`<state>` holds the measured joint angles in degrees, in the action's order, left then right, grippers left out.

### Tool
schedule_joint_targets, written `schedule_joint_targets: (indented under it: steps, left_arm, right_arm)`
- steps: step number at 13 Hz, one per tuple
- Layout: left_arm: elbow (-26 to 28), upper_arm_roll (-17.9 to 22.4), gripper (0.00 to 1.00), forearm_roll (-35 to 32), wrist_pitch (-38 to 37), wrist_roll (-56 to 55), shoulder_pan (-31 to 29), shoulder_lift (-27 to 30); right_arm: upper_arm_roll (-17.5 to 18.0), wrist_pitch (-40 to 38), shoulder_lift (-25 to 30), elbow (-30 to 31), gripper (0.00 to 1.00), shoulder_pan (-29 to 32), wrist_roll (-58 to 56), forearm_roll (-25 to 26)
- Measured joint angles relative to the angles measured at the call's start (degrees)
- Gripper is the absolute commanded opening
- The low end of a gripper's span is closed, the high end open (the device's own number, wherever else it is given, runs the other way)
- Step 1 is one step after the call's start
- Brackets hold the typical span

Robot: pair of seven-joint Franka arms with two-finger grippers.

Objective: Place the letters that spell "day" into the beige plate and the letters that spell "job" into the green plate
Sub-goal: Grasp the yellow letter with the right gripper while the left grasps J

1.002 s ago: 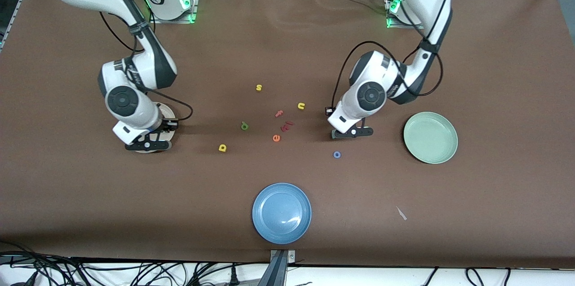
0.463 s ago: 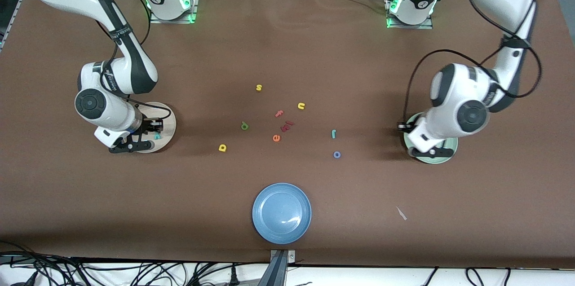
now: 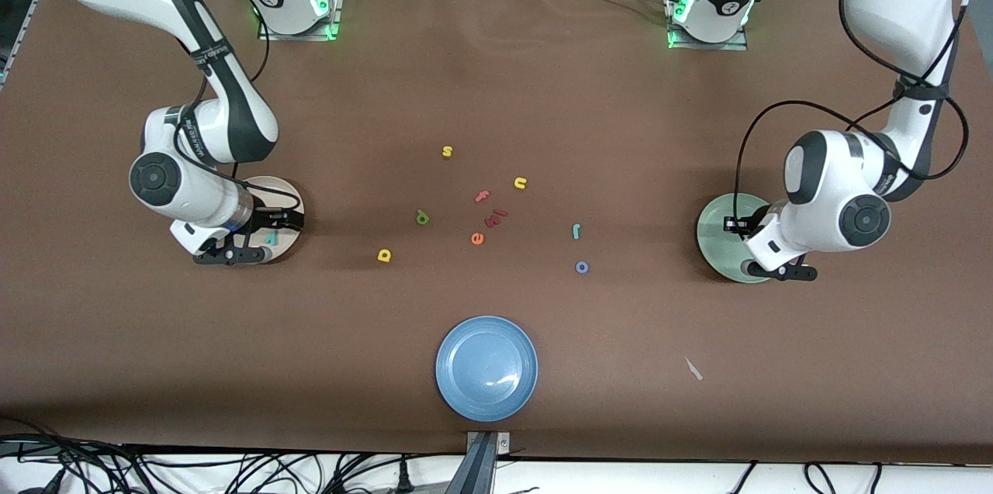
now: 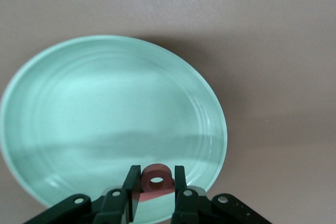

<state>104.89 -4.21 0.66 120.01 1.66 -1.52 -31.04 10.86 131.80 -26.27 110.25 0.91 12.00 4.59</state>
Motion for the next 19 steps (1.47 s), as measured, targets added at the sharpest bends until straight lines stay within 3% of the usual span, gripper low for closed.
schedule_joint_targets:
  steps: [1, 3, 7, 12, 14, 19]
  left_arm:
    - [-0.01, -0.13, 0.81, 0.00, 0.46, 0.00, 0.03, -0.95]
    - [-0.54, -0.15, 0.89, 0.00, 1.05, 0.00, 0.01, -1.55]
    - [-5.04, -2.44, 0.89, 0.01, 0.87, -2.49, 0.62, -0.16]
    - [-5.58, -11.90, 0.89, 0.01, 0.76, -21.18, 3.83, 0.56]
    - [-5.53, -12.20, 0.78, 0.01, 2.72, -26.19, 6.52, -0.13]
    - [-5.11, -12.24, 0.75, 0.01, 8.54, -35.52, 12.46, -3.59]
  right_arm:
    - [0.19, 0.00, -0.29, -0.84, 1.00, -1.38, 2.77, 0.00]
    - [0.29, 0.00, -1.49, -2.92, 1.00, -4.18, 7.40, -0.03]
    - [0.37, -0.04, -5.20, -8.40, 1.00, -9.29, 16.69, -0.05]
    - [0.36, -0.28, -10.54, -15.11, 1.00, -14.41, 22.37, -0.05]
    - [0.31, -0.34, -12.83, -16.85, 1.00, -15.45, 22.89, -0.04]
    - [-0.24, -0.36, -15.97, -19.00, 0.95, -15.41, 22.86, 0.21]
